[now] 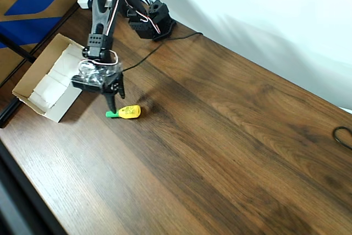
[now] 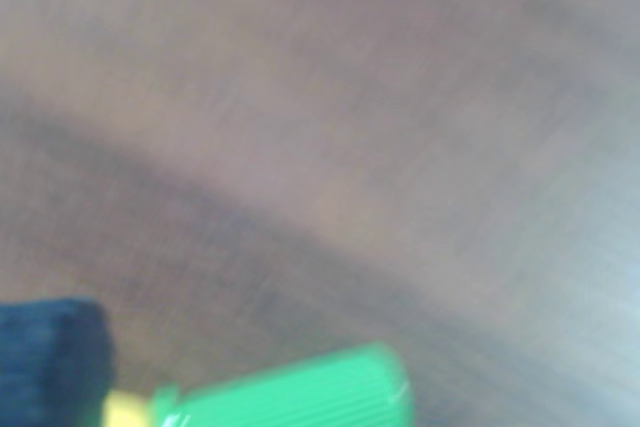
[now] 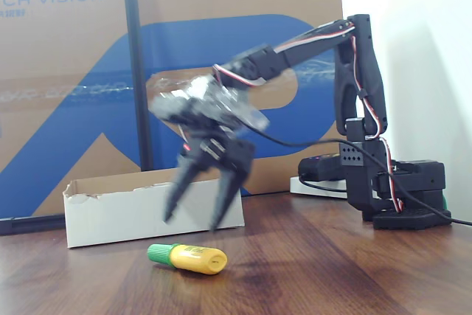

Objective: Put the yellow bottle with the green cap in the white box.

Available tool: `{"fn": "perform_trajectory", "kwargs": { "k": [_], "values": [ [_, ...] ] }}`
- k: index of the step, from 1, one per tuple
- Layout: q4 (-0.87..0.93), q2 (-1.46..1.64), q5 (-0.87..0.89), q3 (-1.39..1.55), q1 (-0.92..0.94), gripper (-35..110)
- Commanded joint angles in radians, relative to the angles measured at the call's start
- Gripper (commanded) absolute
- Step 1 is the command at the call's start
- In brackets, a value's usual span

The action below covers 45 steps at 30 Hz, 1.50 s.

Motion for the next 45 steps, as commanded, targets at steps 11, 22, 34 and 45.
{"fn": "perform_trajectory", "kwargs": {
  "k": [11,22,34,45],
  "values": [
    [0.110,-0.100,0.018,-0.123,0.005,29],
    [0.190,-0.130,0.037,-0.147,0.003,29],
    [0.236,-0.130,0.067,-0.161,-0.034,28],
    [0.218,-0.150,0.077,-0.121,-0.038,27]
  ]
}}
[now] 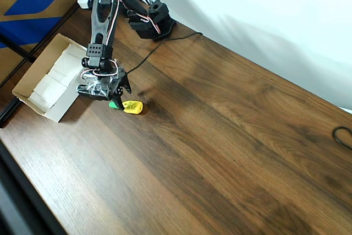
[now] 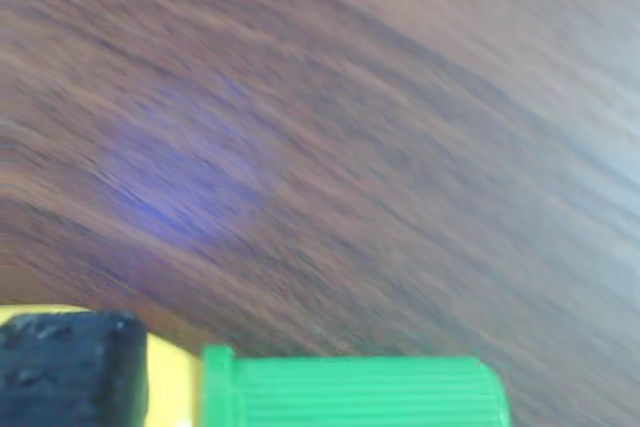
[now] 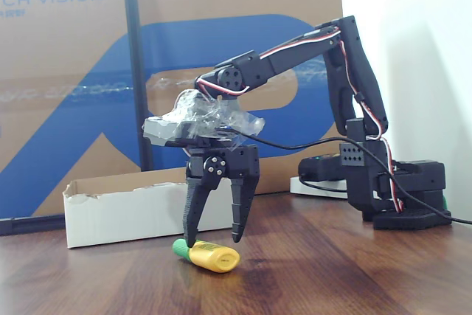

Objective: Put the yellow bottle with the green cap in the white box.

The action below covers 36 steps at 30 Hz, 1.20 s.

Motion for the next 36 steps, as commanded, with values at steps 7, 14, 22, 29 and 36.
{"fn": "perform_trajectory", "kwargs": {
  "k": [7,14,22,29,36],
  "values": [
    [-0.018,0.008,-0.011,0.038,0.000,26],
    [-0.011,0.005,-0.026,0.037,0.017,21],
    [-0.009,0.009,-0.032,0.046,0.020,0],
    [0.002,0.038,-0.038,0.054,0.035,0],
    [0.049,0.169,-0.038,0.063,0.086,0]
  ]
}}
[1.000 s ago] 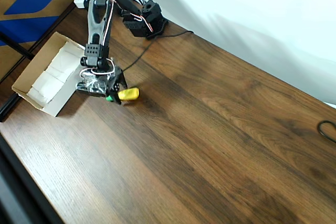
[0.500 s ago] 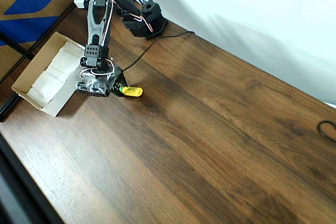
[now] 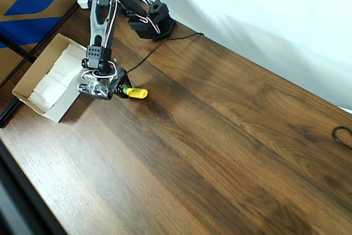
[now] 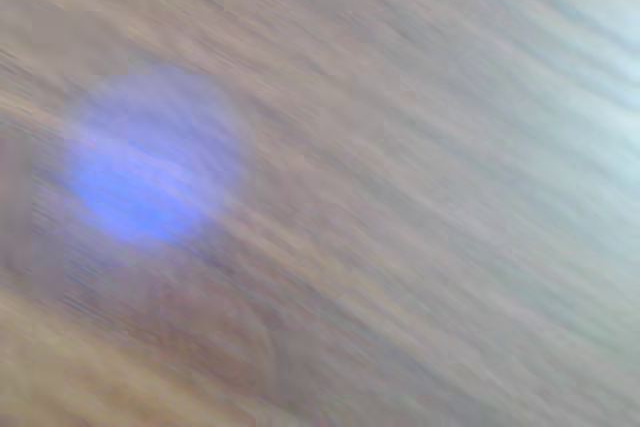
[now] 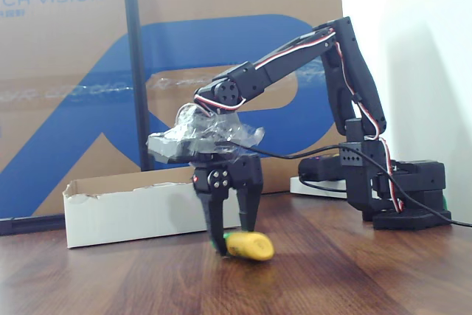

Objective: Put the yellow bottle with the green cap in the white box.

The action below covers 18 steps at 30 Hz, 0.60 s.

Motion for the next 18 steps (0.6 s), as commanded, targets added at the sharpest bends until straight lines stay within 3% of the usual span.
{"fn": "perform_trajectory", "kwargs": {
  "k": [1,18],
  "values": [
    [0.029,0.161,-0.006,-0.009,0.025,0],
    [0.147,0.551,0.043,-0.011,0.267,0]
  ]
}}
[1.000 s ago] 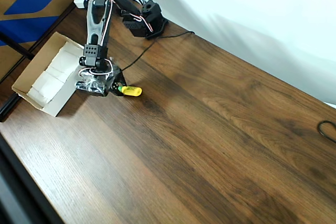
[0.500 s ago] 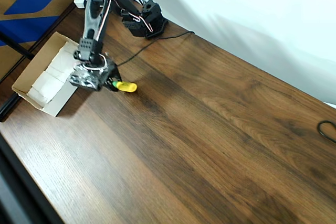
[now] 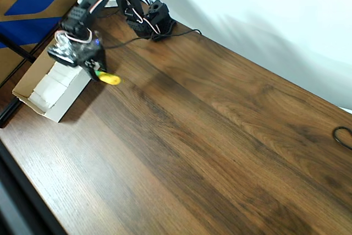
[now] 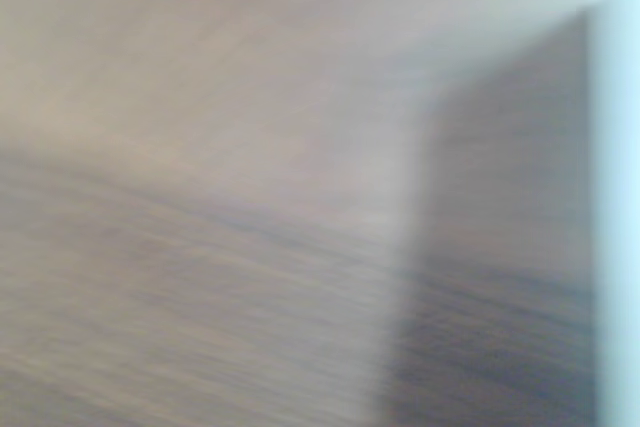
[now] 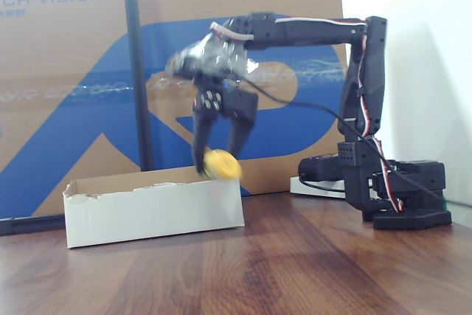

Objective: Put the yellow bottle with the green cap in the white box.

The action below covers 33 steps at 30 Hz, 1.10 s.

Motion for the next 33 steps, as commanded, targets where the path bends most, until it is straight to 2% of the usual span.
{"fn": "perform_trajectory", "kwargs": {
  "k": [1,16,33],
  "values": [
    [0.009,0.081,0.023,-0.060,0.071,0],
    [-0.055,-0.003,0.078,-0.232,0.545,0],
    [-0.037,-0.430,0.118,-0.643,0.594,0]
  ]
}}
